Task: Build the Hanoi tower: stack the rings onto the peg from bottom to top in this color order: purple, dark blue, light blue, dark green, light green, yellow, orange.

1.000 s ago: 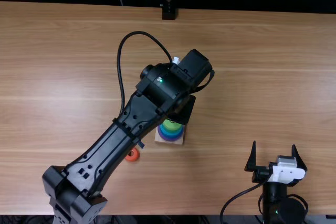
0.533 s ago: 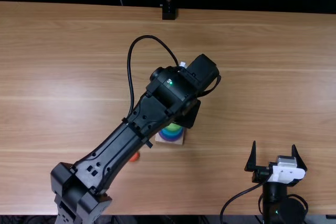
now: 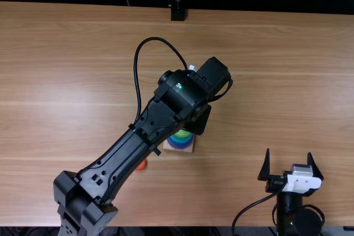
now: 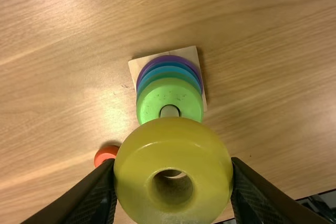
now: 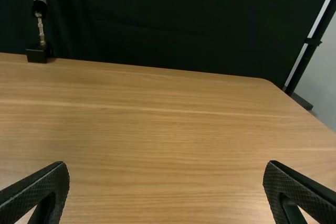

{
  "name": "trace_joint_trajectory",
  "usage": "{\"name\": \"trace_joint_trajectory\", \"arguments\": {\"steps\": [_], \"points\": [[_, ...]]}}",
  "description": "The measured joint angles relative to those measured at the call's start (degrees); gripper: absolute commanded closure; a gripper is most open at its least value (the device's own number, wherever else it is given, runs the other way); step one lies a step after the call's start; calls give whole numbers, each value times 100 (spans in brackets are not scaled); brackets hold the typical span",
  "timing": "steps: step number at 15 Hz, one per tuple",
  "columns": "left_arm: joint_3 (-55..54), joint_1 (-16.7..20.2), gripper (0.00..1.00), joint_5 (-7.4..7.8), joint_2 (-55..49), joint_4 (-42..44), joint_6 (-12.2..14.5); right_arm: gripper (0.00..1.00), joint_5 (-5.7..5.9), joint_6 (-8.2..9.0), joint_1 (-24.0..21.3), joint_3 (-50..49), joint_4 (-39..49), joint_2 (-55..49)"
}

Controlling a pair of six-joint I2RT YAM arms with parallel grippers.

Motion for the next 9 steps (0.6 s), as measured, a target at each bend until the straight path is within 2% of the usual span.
{"name": "trace_joint_trajectory", "arguments": {"steps": [6, 9], "points": [[-66, 46, 0, 83, 11, 15, -2, 0, 2, 0, -2, 0, 0, 0], [-57, 304, 0, 98, 9, 179, 0, 0, 0, 0, 0, 0, 0, 0]]}}
